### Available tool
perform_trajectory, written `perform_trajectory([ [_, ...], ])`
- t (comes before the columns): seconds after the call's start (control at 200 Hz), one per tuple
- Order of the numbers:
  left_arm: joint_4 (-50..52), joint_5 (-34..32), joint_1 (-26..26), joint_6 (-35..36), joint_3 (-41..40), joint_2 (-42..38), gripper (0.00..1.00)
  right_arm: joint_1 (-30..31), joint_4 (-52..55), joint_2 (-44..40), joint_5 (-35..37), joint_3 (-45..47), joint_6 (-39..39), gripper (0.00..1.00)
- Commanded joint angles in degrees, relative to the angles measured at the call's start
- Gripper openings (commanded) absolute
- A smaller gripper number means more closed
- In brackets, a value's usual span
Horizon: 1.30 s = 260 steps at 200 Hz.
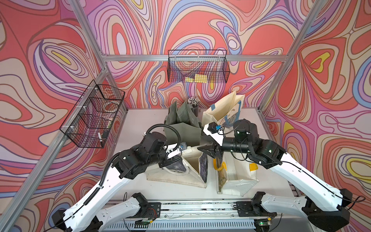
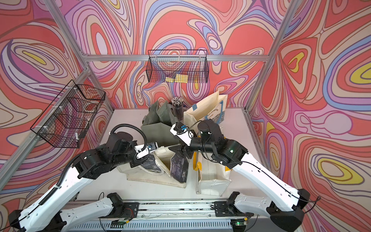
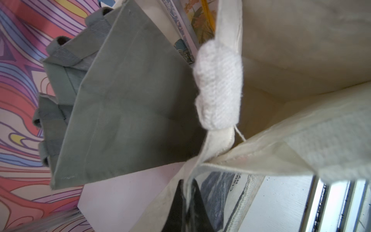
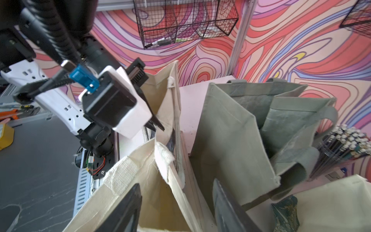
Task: Put away the canvas bag
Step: Press the canvas bag at the center of the board.
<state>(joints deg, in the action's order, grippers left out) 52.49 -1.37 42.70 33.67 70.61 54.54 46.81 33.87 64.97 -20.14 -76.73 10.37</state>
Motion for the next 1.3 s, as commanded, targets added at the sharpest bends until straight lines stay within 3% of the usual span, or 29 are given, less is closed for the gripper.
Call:
perform_trajectory([
  [0.0,-1.41,-5.39,-0.25,-3.24,0.65,-1.48,0.00,-0.33,1.66,-1.54,2.37,-0.07,-2.20,0.64],
  [0.421,1.85,-7.30,-0.25,-8.46,2.13,-1.82,0.00,-0.32,8.06,-7.49,-4.68,12.10,-2.99,0.71],
  [0.651,2.97,-7.73,-0.25,-11.65,4.00,-0.45,0.00,1.72,9.79,-9.40,-5.30,16.85,3.80,0.75],
  [0.811,4.97,-7.81,-0.25,-13.23,5.23,1.18,0.00,2.08,6.77,-10.93,-6.22,19.52,7.94,0.78],
  [0.956,4.34,-5.63,-0.25,-14.15,5.16,0.61,0.00,2.57,-2.88,-10.60,-4.02,23.05,6.22,0.80],
  [1.167,2.74,-3.10,-0.25,-13.18,3.66,-2.71,0.00,2.96,-5.04,-1.27,-5.16,21.10,2.69,0.82],
  [1.297,1.76,-1.65,-0.25,-12.33,3.65,-4.15,0.00,4.01,-10.27,0.33,-3.70,22.80,1.69,0.82],
])
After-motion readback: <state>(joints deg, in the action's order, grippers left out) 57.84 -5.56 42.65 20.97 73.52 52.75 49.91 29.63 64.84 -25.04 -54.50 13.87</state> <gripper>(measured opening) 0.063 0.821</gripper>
